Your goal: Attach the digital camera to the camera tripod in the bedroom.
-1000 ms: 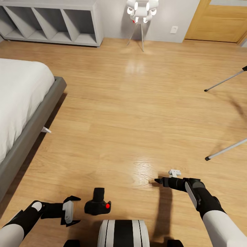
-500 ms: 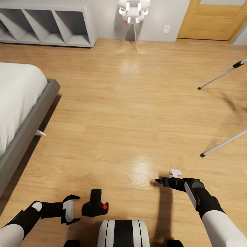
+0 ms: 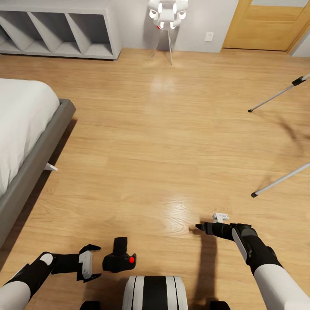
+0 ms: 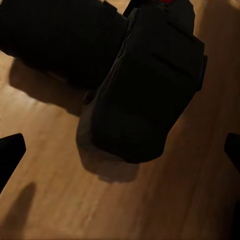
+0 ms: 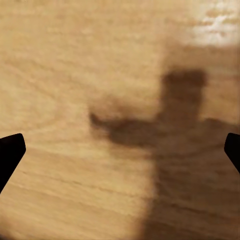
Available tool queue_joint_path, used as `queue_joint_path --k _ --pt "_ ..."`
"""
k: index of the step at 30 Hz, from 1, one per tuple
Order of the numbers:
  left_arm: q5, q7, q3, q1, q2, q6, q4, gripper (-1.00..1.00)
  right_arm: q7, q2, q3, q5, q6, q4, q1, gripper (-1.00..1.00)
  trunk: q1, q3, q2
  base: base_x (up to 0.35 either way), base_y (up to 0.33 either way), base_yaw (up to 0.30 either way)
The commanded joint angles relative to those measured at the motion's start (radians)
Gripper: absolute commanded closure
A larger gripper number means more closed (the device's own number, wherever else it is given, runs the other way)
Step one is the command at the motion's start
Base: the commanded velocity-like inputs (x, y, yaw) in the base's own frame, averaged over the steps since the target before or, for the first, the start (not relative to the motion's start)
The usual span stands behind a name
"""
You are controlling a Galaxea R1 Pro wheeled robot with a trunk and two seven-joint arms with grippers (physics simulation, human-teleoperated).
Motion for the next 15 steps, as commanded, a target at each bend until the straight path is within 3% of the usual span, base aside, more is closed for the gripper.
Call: queue_joint_path --k 1,15 --pt "-0.003 -0.005 0.007 0.000 -0.001 -0.002 -0.001 -1.00 0.005 0.000 -0.003 0.001 0.006 -0.001 0.000 -1.00 0.000 -0.001 0.000 0.000 0.000 0.000" --pt "0.008 -0.015 0.015 0.000 -0.002 0.032 -0.002 -1.00 0.004 0.000 -0.003 0.000 0.006 -0.001 0.000 -1.00 0.000 -0.001 0.000 0.000 0.000 0.000"
